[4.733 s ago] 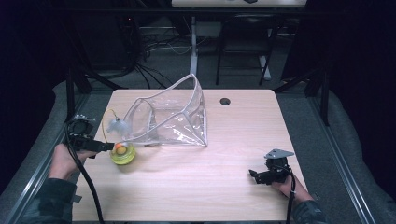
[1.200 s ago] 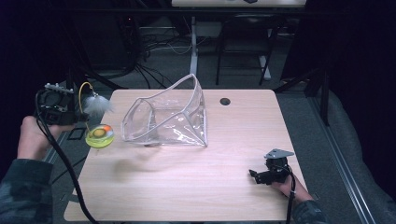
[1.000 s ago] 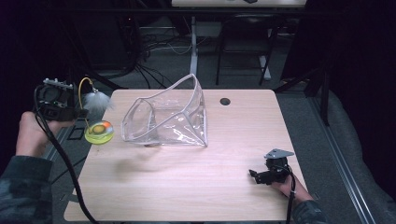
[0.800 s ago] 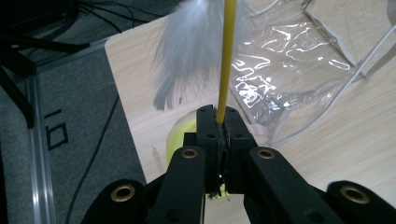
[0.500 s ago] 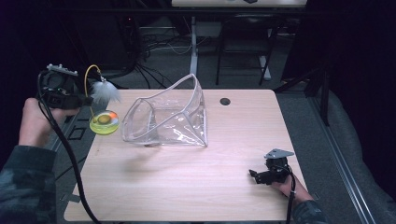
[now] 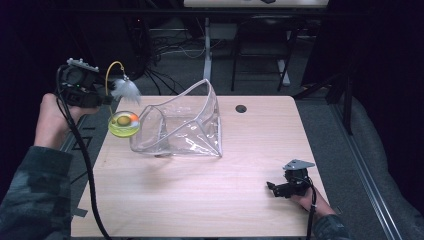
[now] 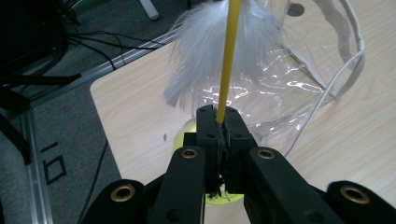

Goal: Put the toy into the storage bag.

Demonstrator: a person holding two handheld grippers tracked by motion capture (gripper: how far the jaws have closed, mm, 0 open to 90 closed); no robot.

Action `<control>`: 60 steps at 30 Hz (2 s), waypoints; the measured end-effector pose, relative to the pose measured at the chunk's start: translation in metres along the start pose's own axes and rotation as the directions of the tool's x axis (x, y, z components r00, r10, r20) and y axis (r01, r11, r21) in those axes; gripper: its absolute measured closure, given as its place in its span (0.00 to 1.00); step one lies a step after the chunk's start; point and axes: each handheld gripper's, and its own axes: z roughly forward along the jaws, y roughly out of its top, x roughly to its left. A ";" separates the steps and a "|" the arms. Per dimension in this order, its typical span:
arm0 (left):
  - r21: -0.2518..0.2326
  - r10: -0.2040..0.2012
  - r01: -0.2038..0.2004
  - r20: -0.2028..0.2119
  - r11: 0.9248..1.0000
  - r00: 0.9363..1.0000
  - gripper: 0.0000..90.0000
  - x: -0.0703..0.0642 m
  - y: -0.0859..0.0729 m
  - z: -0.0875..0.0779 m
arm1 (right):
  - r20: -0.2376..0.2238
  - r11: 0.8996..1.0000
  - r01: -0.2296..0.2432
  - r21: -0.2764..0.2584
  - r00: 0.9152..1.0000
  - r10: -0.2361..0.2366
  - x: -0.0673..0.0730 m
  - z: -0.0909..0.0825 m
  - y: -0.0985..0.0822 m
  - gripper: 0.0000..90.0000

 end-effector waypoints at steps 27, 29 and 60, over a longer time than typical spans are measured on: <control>0.048 0.045 -0.049 0.078 0.998 0.996 0.98 -0.020 0.027 0.037 | -0.001 1.000 0.001 0.000 1.000 -0.001 0.000 0.000 0.000 0.00; 0.053 0.050 -0.055 0.082 0.997 0.995 0.98 -0.021 0.029 0.040 | -0.002 1.000 0.002 0.002 1.000 -0.002 0.000 0.000 0.000 0.00; 0.105 0.105 -0.121 0.141 0.987 0.984 0.98 -0.047 0.043 0.086 | -0.002 1.000 0.002 0.001 1.000 -0.002 0.000 0.000 0.000 0.00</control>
